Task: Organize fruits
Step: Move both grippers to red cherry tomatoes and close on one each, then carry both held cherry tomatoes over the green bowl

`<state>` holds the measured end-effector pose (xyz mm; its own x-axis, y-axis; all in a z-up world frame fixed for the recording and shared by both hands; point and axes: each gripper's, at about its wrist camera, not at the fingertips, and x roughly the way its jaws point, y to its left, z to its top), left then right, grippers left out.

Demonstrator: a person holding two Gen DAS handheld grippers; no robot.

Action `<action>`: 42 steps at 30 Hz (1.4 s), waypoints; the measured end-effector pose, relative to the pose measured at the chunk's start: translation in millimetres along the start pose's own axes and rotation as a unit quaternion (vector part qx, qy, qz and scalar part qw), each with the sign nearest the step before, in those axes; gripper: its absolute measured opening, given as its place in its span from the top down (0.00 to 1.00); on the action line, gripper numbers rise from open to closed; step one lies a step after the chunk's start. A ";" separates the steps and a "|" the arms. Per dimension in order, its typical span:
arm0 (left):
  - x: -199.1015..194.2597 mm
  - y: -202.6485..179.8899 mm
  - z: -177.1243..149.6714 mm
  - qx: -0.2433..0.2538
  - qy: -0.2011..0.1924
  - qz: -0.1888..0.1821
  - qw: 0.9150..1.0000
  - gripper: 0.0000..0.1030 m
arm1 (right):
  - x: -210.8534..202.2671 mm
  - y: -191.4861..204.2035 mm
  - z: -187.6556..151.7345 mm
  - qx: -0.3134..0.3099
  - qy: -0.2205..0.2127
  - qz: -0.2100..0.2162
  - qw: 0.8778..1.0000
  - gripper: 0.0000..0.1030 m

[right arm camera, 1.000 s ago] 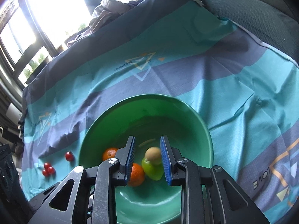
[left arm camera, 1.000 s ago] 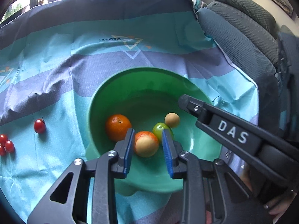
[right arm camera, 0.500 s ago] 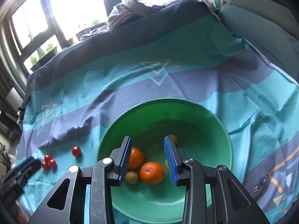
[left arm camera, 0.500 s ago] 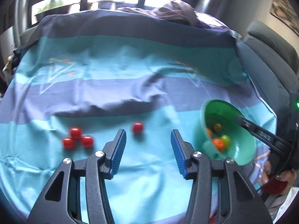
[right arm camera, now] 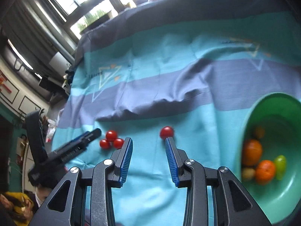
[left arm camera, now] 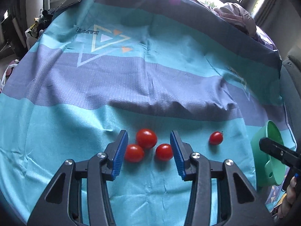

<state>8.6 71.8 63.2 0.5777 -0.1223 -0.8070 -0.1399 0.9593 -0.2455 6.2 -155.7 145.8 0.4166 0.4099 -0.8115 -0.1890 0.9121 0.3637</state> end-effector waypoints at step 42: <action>2.6 -44.8 -24.8 0.042 -0.013 -0.043 0.998 0.73 | 60.4 -0.8 -11.6 -0.059 0.024 -0.092 0.994 0.69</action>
<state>-3.6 22.2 58.7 0.6062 -0.1985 -0.7702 -0.0215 0.9639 -0.2654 21.2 -131.6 91.2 0.4112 0.2338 -0.8811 -0.2175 0.9638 0.1542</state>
